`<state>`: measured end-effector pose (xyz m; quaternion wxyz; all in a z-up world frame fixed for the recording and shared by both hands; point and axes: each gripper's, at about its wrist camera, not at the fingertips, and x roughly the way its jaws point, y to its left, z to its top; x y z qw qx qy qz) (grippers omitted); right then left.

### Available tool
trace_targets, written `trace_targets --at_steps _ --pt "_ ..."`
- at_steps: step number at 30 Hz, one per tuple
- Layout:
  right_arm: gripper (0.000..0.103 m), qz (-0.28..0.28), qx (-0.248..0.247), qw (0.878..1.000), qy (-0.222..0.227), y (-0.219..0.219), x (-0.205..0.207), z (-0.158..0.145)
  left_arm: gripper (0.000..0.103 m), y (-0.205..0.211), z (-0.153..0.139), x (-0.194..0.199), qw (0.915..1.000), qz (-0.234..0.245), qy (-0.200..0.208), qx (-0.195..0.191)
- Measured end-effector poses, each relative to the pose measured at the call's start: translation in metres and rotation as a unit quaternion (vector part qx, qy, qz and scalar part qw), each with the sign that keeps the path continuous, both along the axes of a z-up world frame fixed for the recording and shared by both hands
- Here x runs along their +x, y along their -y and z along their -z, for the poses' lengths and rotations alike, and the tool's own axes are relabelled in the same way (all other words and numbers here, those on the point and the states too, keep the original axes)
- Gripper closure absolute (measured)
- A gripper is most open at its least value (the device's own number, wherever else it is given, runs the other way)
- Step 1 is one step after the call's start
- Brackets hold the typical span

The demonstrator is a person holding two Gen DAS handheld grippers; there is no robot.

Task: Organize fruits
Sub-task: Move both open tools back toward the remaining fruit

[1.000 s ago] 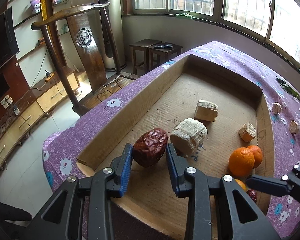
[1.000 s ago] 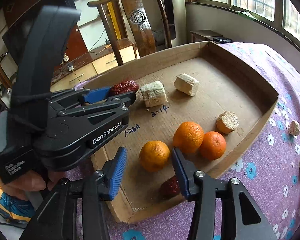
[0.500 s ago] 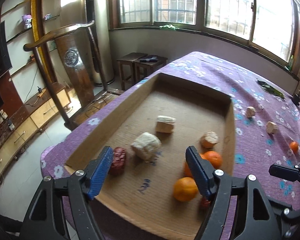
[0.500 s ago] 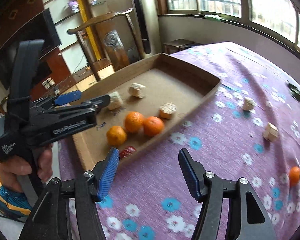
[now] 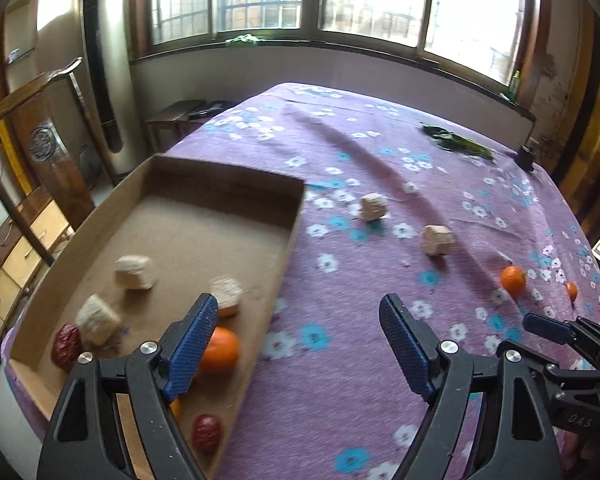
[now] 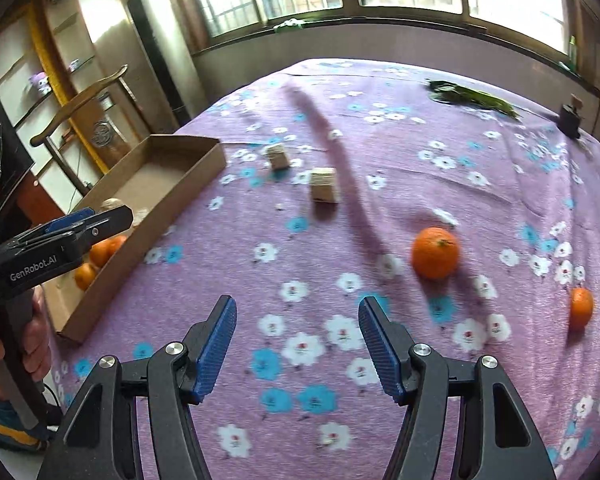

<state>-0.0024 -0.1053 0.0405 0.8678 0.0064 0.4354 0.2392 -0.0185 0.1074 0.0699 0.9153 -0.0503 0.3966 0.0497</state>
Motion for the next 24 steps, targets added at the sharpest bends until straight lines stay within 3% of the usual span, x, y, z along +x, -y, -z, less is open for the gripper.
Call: trace_targets --at_steps 7,15,18,20,23,24 --pt "0.035 -0.014 -0.001 1.0 0.011 -0.012 0.029 -0.005 0.021 0.02 0.004 0.033 0.9999 0.005 -0.015 0.002" --pt "0.036 -0.026 -0.026 0.999 0.006 -0.043 0.081 0.003 0.021 0.003 0.006 0.04 0.9996 -0.014 -0.024 -0.002" --pt "0.045 -0.022 -0.038 0.999 -0.007 -0.052 0.104 0.013 0.021 -0.003 0.004 0.039 0.9995 -0.02 -0.023 -0.001" --pt "0.061 -0.022 -0.038 0.999 -0.02 -0.056 0.116 0.021 0.021 -0.005 0.004 0.04 0.9994 -0.023 -0.025 -0.001" --pt "0.074 -0.03 -0.053 0.998 -0.022 -0.058 0.119 0.028 0.021 -0.005 0.005 0.043 0.9993 -0.023 -0.03 -0.001" --pt "0.075 -0.032 -0.044 0.998 -0.029 -0.054 0.117 0.027 0.021 -0.004 0.005 0.046 0.9993 -0.021 -0.032 -0.002"
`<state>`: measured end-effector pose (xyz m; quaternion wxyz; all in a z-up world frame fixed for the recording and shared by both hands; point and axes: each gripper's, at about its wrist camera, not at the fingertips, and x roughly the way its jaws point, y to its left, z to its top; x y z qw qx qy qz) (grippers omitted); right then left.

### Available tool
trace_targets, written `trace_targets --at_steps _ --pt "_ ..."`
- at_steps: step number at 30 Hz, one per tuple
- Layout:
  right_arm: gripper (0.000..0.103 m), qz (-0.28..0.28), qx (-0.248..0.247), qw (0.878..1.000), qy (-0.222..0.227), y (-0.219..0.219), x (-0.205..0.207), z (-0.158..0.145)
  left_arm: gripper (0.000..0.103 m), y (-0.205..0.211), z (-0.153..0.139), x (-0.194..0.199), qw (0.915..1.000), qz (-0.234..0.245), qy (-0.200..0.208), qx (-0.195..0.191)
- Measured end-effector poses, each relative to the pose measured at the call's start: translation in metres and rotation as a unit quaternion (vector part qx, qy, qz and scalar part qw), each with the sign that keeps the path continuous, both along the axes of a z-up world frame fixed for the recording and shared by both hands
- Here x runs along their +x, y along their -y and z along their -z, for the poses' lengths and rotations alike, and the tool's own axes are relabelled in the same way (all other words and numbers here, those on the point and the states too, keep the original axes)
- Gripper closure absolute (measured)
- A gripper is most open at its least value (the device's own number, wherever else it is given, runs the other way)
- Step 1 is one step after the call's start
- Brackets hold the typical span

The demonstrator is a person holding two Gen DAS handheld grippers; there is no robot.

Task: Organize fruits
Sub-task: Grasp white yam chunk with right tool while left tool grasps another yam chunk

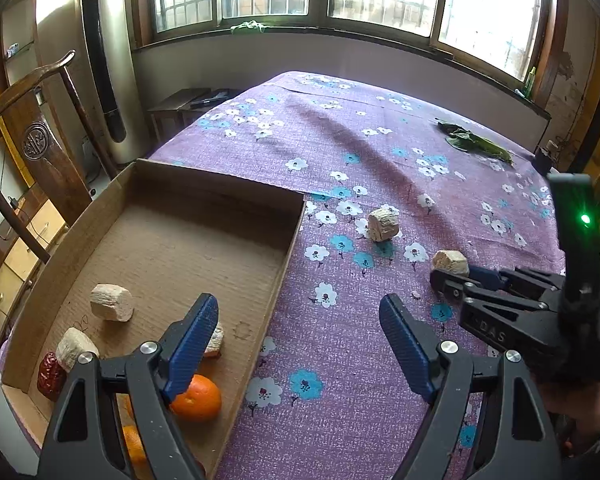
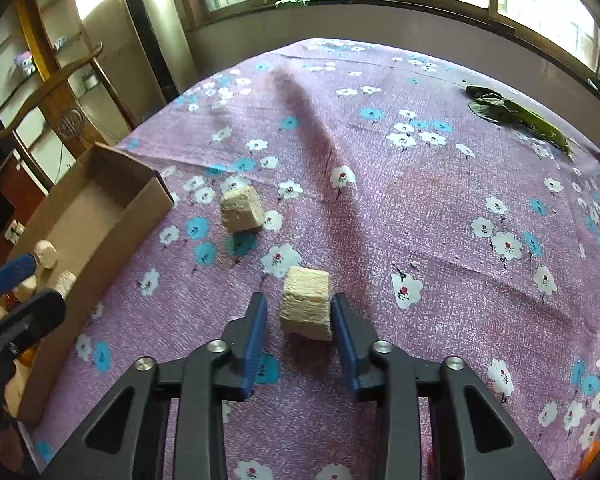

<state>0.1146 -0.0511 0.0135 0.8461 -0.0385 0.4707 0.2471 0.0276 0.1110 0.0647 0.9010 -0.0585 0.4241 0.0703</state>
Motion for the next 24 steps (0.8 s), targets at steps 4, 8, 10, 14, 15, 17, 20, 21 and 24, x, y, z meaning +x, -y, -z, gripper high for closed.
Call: trace_targets --at_steps 4,8,10,14,15,17,20,21,24 --pt "0.077 -0.022 0.01 1.0 0.004 0.014 -0.026 -0.008 0.021 0.012 -0.001 0.016 0.9999 0.009 -0.004 0.003" --pt "0.076 -0.028 0.019 0.999 0.005 0.031 -0.053 -0.012 0.021 0.029 0.001 0.04 0.9997 0.018 -0.018 -0.003" --pt "0.076 -0.039 0.018 0.999 0.007 0.035 -0.066 -0.013 0.021 0.039 0.004 0.055 0.9995 0.016 -0.026 -0.001" --pt "0.076 -0.049 0.032 0.998 0.007 0.04 -0.076 -0.014 0.021 0.048 0.014 0.083 0.9993 -0.004 -0.038 -0.002" --pt "0.076 -0.049 0.034 0.998 0.007 0.04 -0.076 -0.014 0.021 0.049 0.016 0.089 0.9991 -0.007 -0.041 -0.004" --pt "0.076 -0.044 0.03 0.999 0.002 0.043 -0.076 -0.012 0.021 0.05 0.021 0.101 0.9988 -0.013 -0.046 -0.01" --pt "0.076 -0.041 0.036 0.998 -0.007 0.045 -0.073 -0.007 0.021 0.052 0.028 0.116 0.9984 -0.018 -0.052 -0.013" --pt "0.076 -0.04 0.039 0.998 -0.007 0.045 -0.073 -0.007 0.021 0.053 0.032 0.12 0.9982 -0.015 -0.056 -0.016" --pt "0.075 -0.044 0.043 0.998 -0.009 0.046 -0.072 -0.006 0.042 0.052 0.045 0.131 0.9969 -0.02 -0.074 -0.014"
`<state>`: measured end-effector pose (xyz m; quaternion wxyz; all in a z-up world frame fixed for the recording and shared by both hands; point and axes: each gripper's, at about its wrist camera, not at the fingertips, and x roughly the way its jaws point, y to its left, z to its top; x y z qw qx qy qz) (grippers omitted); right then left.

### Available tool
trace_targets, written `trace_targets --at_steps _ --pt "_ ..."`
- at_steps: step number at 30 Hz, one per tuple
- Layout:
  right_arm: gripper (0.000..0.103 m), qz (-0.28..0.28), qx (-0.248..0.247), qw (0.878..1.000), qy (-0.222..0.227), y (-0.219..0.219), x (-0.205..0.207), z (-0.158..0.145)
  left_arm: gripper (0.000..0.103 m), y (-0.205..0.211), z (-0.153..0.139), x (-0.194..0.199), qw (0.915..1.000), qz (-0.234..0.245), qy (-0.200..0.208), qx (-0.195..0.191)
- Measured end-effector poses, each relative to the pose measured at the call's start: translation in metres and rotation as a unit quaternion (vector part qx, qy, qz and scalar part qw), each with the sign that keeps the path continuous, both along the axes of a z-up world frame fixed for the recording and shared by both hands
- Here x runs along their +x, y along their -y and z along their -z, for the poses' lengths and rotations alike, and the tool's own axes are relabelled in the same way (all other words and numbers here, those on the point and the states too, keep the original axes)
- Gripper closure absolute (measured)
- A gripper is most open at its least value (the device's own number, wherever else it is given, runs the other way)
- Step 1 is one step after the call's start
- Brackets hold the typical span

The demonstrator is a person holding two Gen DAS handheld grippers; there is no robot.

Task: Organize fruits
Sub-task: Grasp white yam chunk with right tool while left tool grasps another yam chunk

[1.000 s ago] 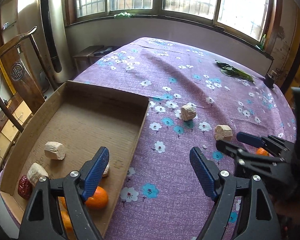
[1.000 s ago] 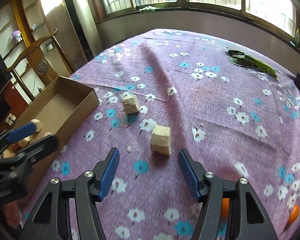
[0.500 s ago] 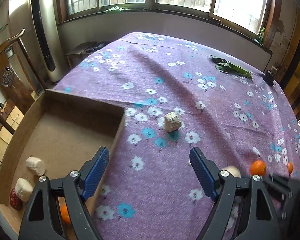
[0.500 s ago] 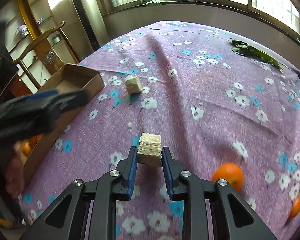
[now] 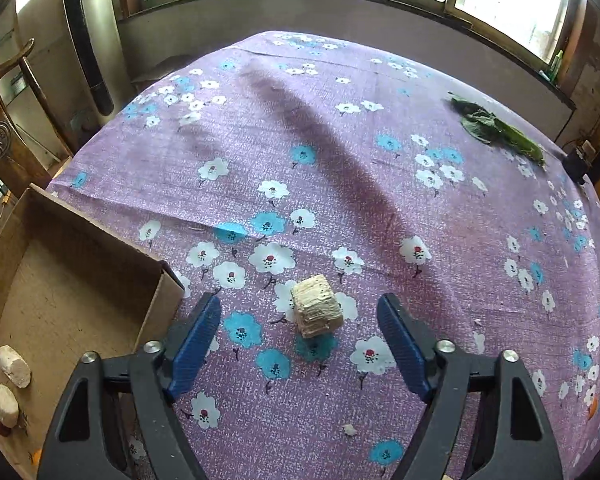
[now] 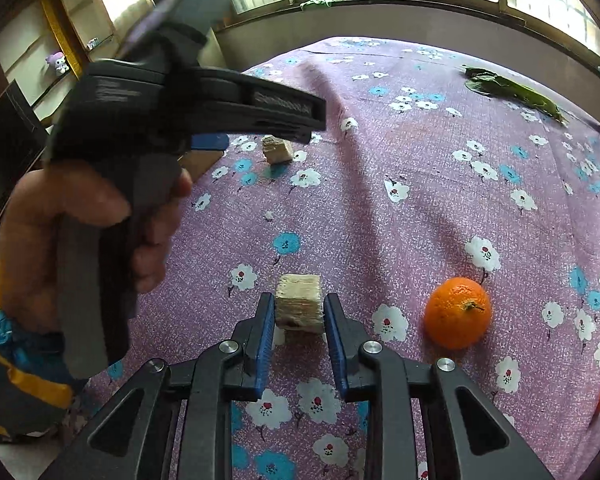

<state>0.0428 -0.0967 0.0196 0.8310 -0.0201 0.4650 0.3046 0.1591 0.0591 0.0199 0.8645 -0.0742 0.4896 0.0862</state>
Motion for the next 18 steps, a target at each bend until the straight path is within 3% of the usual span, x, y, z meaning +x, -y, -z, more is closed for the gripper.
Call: trace_targets --at_steps 1,2,7,14,18 --pt "0.075 -0.002 0.0 1.0 -0.001 0.0 0.0 0.0 0.067 -0.002 0.003 0.001 0.9999 0.002 -0.005 -0.013" --pt "0.075 -0.004 -0.001 1.0 -0.002 0.0 -0.001 0.0 0.077 -0.005 0.006 0.0 0.9988 0.01 -0.009 -0.046" --pt "0.075 -0.006 0.001 1.0 -0.003 0.0 0.005 0.003 0.082 -0.008 0.0 -0.016 0.999 0.009 -0.002 -0.043" --pt "0.076 -0.01 0.002 1.0 -0.002 -0.001 0.0 0.001 0.082 -0.012 -0.02 -0.076 0.9983 0.03 0.028 -0.042" --pt "0.076 -0.01 0.01 1.0 0.008 -0.003 -0.012 -0.005 0.082 -0.007 -0.028 -0.12 0.9973 0.056 0.047 -0.005"
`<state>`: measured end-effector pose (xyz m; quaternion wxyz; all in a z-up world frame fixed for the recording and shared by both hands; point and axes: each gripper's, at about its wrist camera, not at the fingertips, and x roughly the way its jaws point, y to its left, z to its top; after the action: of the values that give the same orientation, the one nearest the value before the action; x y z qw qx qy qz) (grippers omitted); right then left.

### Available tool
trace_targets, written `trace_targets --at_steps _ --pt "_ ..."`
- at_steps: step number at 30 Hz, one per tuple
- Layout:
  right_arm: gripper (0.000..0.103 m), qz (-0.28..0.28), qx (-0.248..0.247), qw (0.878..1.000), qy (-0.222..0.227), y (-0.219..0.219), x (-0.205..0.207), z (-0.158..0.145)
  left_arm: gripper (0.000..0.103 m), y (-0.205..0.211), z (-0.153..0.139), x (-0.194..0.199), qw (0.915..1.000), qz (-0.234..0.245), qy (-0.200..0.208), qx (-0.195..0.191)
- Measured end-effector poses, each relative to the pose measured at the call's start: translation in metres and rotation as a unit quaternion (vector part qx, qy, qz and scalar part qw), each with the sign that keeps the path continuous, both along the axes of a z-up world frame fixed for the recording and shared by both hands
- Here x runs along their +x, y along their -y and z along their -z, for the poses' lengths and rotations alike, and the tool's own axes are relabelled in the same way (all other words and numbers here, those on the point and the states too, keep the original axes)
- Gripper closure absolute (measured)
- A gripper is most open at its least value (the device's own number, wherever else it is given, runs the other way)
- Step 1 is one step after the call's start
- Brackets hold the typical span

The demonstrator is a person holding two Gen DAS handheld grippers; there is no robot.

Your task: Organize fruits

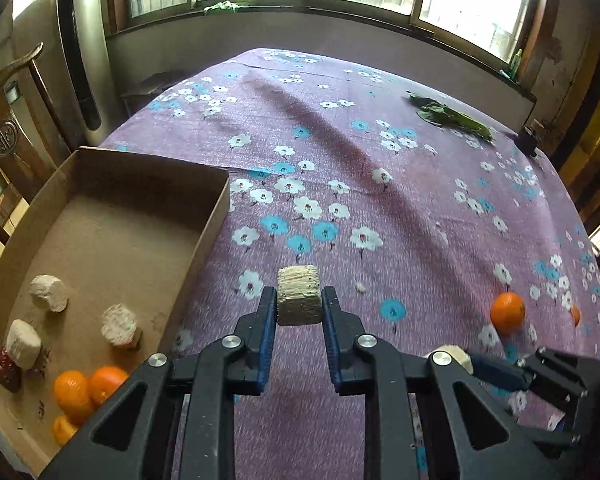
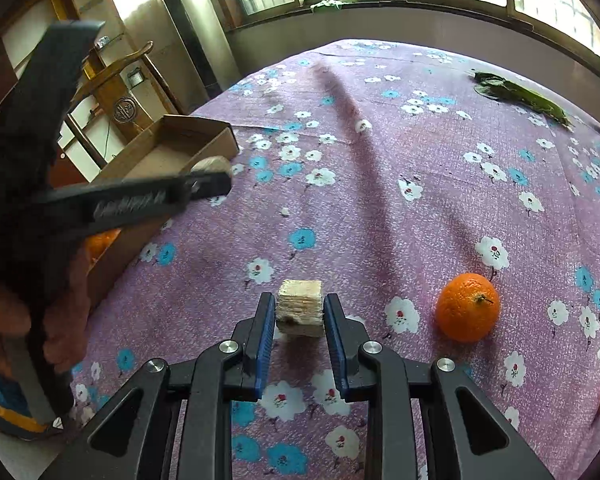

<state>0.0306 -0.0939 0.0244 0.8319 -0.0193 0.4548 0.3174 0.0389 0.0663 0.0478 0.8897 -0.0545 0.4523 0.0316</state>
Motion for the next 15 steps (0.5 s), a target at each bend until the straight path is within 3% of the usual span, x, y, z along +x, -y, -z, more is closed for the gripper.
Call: trace_targets --at_steps 7,10,15 --pt "0.074 0.018 -0.024 1.0 -0.005 -0.002 -0.022 0.007 0.082 0.0 0.004 -0.037 0.9996 0.023 0.01 0.011" --pt "0.073 -0.006 -0.004 1.0 0.004 -0.009 -0.032 -0.001 0.082 -0.003 0.003 -0.044 0.9995 0.024 0.015 0.012" --pt "0.071 -0.034 -0.013 0.999 0.021 -0.026 -0.043 -0.01 0.082 -0.019 0.0 -0.056 0.9995 0.012 0.023 0.016"
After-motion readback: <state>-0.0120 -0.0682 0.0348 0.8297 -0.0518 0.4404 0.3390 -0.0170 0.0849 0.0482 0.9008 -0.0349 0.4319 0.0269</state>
